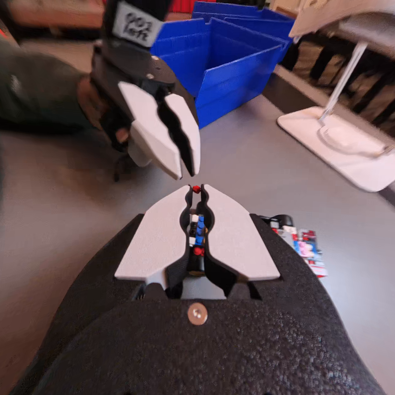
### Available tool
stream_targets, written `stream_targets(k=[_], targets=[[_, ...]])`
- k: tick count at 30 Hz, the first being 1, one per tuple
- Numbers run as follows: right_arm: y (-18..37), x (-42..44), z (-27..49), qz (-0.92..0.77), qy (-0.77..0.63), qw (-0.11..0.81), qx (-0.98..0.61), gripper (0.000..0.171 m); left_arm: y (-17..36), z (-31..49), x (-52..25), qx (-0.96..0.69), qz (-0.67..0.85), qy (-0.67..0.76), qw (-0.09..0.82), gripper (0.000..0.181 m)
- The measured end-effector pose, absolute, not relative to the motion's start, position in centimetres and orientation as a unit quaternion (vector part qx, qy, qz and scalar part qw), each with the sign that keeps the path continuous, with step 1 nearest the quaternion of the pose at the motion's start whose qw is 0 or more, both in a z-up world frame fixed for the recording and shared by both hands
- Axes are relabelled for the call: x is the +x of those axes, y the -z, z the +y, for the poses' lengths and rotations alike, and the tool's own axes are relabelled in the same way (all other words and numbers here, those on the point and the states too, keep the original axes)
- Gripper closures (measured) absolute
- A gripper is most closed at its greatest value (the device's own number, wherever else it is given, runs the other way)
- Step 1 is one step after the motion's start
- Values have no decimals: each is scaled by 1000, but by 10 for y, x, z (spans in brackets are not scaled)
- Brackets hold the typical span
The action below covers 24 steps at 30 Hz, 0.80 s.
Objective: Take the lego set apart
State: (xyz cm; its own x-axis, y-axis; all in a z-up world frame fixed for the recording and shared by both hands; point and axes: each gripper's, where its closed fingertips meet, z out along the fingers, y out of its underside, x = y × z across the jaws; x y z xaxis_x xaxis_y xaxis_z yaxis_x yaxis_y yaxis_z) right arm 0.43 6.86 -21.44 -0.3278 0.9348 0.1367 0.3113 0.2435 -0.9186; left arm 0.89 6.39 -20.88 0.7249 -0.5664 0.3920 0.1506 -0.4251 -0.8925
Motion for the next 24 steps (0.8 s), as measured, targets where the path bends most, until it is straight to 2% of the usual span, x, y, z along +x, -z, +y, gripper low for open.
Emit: stream_targets(k=[6,12,24], targets=[[205,1,65,-713,-352,480,-370,164,205,65,11,-731,-6,522,438,170],[204,3,67,-728,-299,523,-328,164,202,67,15,-711,-39,564,419,169],[213,3,67,-752,-220,552,-284,164,209,69,18,-762,17,457,459,176]])
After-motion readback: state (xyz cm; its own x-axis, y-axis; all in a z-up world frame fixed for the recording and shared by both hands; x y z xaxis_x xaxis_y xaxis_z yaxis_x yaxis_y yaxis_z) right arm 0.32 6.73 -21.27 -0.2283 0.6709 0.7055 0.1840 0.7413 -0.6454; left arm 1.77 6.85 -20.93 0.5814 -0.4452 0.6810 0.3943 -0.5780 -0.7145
